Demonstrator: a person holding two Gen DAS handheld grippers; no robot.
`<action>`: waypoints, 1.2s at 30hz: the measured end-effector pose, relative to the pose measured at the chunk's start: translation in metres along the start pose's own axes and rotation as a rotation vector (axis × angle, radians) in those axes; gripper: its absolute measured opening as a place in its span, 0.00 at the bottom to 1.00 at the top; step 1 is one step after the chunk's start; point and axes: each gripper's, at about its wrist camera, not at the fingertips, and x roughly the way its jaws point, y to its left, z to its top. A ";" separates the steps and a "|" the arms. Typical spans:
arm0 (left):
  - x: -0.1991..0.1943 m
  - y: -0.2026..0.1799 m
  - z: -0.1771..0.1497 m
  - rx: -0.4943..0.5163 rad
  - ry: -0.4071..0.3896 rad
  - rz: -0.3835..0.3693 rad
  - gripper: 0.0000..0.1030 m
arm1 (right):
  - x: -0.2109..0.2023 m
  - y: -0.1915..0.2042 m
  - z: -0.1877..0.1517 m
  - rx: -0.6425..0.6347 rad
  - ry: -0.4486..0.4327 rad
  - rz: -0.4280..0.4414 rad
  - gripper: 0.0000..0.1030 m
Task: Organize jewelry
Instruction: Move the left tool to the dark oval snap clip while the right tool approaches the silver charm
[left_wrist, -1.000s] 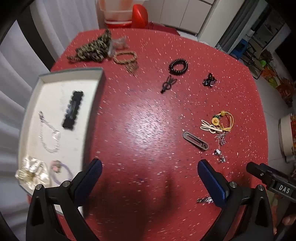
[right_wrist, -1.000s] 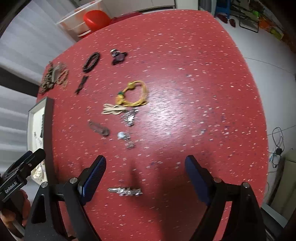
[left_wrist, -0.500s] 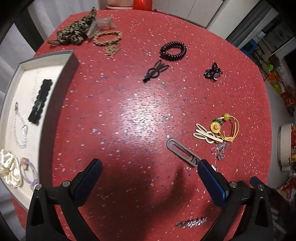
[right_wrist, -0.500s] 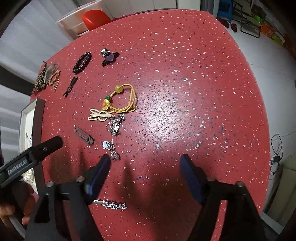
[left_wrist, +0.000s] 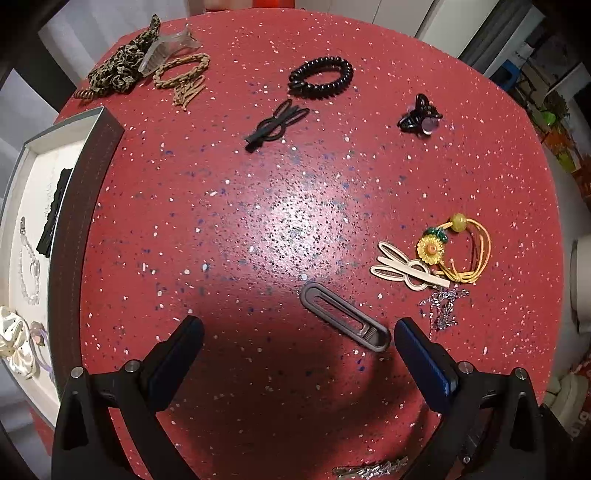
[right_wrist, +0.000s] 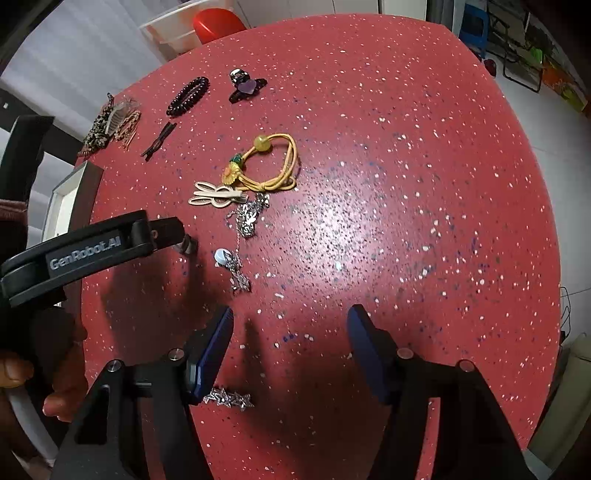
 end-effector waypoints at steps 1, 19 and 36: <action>0.002 -0.004 -0.001 0.000 0.002 0.010 1.00 | 0.000 0.000 0.000 0.000 -0.001 0.001 0.66; -0.016 -0.024 -0.006 0.025 -0.020 -0.029 0.76 | 0.004 0.019 0.004 -0.101 -0.020 0.019 0.66; -0.018 -0.044 -0.001 0.011 0.012 -0.047 0.43 | 0.001 0.014 0.003 -0.081 -0.024 0.014 0.66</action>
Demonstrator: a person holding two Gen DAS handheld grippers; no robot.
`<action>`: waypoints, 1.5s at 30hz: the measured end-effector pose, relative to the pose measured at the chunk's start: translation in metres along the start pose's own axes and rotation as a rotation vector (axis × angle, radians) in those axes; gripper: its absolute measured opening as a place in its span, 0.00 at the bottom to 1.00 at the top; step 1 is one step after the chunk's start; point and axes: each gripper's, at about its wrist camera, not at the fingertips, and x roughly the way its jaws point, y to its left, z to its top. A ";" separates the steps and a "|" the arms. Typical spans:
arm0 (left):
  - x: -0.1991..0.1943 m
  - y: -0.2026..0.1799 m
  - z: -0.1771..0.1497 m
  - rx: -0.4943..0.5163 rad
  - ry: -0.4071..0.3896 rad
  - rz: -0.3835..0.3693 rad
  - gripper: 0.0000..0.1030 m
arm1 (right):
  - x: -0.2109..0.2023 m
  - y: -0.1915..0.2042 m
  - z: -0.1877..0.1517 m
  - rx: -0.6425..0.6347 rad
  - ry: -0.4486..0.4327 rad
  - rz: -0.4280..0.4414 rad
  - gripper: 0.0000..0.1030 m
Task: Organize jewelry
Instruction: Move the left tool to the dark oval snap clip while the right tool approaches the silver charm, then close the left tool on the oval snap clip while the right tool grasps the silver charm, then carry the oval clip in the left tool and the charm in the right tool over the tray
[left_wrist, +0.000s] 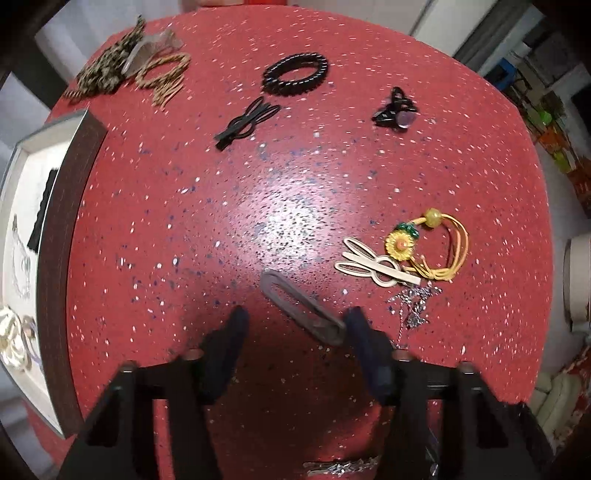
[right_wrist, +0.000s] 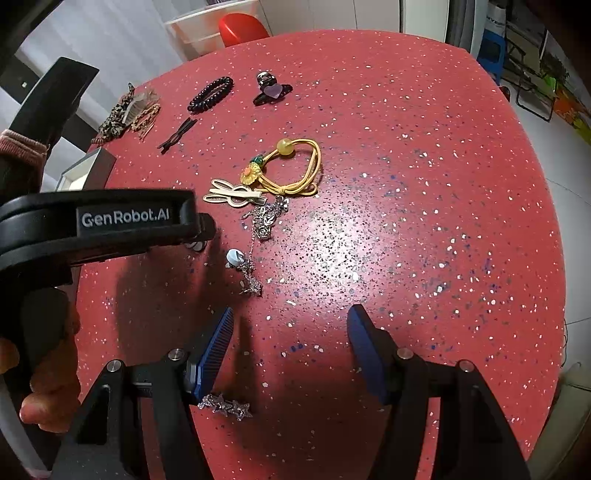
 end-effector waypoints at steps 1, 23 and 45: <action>-0.001 -0.001 0.000 0.011 -0.005 -0.007 0.32 | 0.000 0.000 -0.001 0.003 0.001 0.004 0.66; -0.035 0.068 -0.027 0.091 -0.081 -0.071 0.19 | 0.022 0.042 0.020 -0.128 -0.035 -0.131 0.12; -0.097 0.083 -0.069 0.174 -0.128 -0.034 0.19 | -0.042 -0.003 0.002 0.160 0.003 0.119 0.09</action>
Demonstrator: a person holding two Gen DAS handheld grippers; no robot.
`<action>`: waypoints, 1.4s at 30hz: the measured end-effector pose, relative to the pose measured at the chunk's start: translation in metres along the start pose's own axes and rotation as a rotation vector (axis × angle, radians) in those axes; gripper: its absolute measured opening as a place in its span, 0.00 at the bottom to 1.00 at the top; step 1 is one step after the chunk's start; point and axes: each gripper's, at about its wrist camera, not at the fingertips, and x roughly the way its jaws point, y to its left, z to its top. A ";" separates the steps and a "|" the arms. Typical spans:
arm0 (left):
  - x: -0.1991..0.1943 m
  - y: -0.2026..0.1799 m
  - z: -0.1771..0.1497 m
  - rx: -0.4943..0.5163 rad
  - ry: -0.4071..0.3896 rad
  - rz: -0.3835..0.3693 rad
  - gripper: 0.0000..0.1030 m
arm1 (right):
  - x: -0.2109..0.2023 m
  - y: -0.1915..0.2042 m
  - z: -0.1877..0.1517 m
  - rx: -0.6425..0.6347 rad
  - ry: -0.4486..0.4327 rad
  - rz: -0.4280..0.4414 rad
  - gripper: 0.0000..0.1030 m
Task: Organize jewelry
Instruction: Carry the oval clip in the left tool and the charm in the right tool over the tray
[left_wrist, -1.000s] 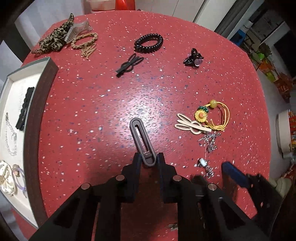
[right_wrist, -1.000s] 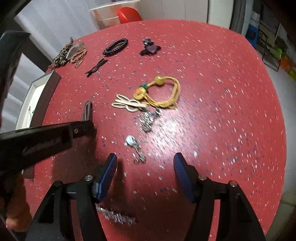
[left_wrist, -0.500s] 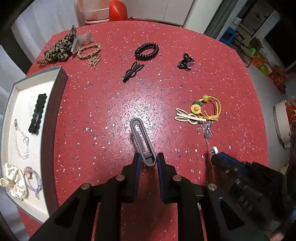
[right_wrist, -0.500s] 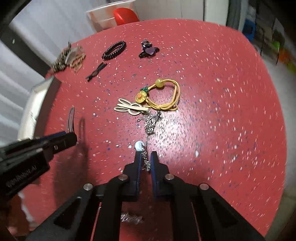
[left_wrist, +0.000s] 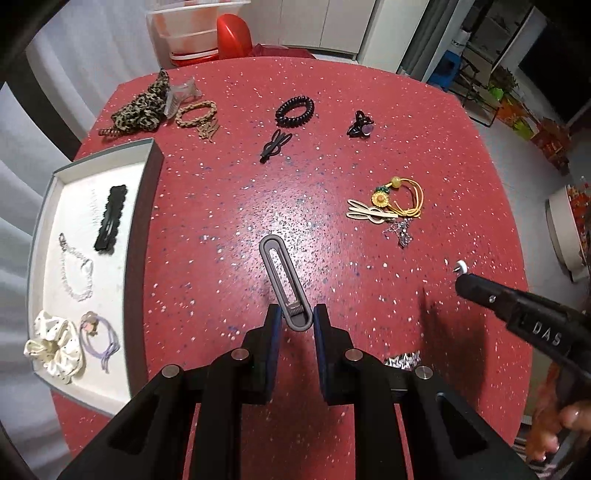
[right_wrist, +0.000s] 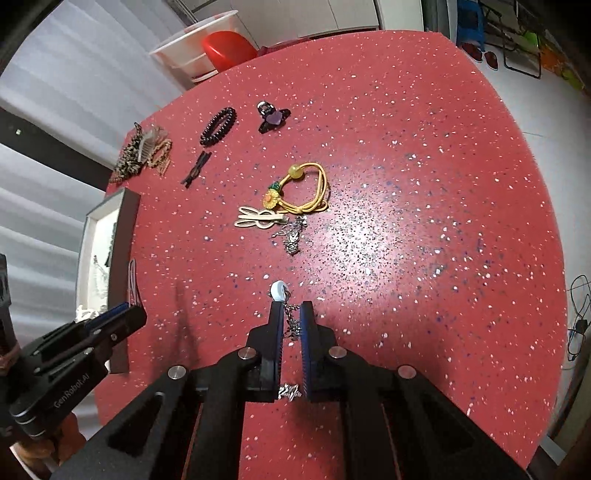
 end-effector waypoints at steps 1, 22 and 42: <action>-0.003 0.001 -0.001 0.000 -0.001 0.001 0.19 | -0.003 0.000 0.000 0.001 0.000 0.003 0.09; -0.076 0.017 -0.029 -0.113 -0.073 0.046 0.19 | -0.052 0.035 0.006 -0.097 0.018 0.071 0.09; -0.101 0.183 -0.032 -0.168 -0.119 0.095 0.19 | -0.022 0.184 0.019 -0.159 -0.015 0.103 0.09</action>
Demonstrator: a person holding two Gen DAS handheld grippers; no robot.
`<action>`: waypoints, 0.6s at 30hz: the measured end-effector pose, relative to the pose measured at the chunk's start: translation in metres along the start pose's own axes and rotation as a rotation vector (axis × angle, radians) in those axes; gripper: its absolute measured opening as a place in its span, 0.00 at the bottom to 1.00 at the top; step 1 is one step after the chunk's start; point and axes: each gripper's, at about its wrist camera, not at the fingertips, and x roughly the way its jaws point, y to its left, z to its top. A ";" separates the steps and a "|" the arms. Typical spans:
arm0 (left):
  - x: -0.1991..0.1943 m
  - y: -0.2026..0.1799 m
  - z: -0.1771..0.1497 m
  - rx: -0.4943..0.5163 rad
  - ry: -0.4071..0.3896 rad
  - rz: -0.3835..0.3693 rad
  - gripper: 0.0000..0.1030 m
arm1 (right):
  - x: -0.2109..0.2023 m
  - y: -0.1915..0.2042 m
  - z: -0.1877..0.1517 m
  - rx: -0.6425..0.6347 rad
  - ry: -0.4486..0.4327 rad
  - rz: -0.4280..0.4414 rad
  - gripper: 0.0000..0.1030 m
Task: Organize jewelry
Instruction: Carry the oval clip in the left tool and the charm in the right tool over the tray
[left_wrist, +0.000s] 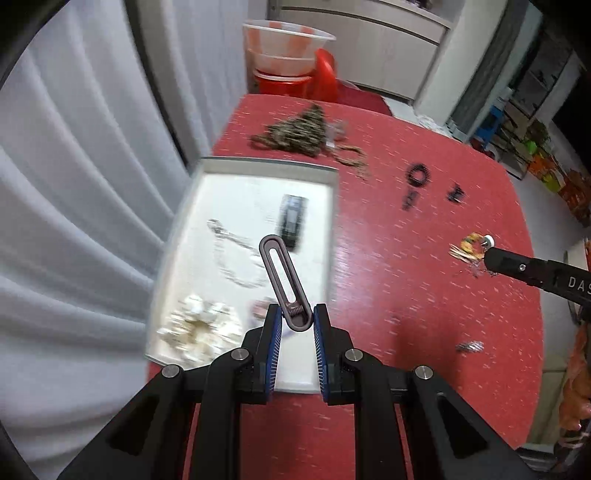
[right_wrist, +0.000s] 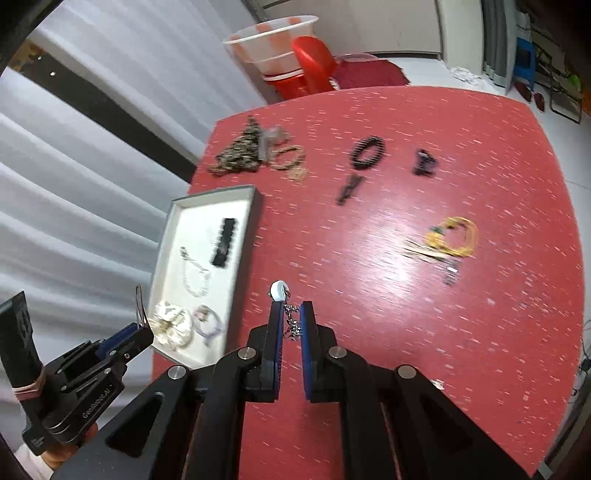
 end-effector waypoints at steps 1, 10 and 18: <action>0.001 0.009 0.001 -0.009 -0.004 0.007 0.19 | 0.006 0.010 0.003 -0.009 0.002 0.006 0.09; 0.040 0.077 0.022 -0.097 0.010 0.038 0.19 | 0.061 0.078 0.023 -0.090 0.054 0.064 0.09; 0.089 0.098 0.030 -0.119 0.040 0.047 0.19 | 0.114 0.105 0.014 -0.122 0.137 0.064 0.09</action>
